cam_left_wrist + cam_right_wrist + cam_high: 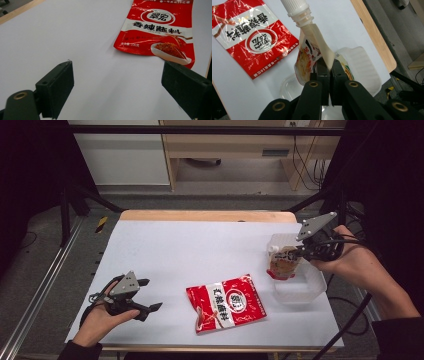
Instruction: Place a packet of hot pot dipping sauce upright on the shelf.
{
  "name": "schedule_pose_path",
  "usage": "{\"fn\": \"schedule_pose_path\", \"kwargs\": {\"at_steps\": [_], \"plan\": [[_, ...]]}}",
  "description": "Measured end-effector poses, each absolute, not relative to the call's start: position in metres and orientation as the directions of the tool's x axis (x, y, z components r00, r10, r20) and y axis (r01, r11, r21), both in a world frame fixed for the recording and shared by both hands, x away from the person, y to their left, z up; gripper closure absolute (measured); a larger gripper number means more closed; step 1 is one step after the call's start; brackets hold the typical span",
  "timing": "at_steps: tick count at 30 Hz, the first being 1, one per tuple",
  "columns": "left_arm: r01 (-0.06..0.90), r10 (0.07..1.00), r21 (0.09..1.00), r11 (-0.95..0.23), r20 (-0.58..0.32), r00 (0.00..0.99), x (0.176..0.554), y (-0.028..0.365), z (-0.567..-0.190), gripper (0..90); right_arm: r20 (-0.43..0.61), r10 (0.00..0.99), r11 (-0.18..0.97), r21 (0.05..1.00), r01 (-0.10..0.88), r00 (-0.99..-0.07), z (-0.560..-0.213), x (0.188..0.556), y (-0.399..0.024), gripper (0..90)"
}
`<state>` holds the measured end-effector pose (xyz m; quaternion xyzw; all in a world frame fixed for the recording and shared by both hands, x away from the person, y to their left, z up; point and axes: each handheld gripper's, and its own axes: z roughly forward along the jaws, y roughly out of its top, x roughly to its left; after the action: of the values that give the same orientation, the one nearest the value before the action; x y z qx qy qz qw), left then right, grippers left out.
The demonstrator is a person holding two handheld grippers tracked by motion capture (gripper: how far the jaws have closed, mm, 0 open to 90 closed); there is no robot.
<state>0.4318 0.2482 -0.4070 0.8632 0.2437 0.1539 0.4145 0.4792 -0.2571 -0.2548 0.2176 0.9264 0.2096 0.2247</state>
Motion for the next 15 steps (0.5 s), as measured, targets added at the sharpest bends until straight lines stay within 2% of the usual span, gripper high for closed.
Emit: {"fn": "schedule_pose_path", "kwargs": {"at_steps": [15], "plan": [[0.321, 0.564, 0.797, -0.511, 0.029, 0.825, 0.431, 0.255, -0.420, 10.6, -0.326, 0.525, 0.813, 0.467, 0.348, -0.786, -0.255, 0.488, -0.274, 88.5]]}}
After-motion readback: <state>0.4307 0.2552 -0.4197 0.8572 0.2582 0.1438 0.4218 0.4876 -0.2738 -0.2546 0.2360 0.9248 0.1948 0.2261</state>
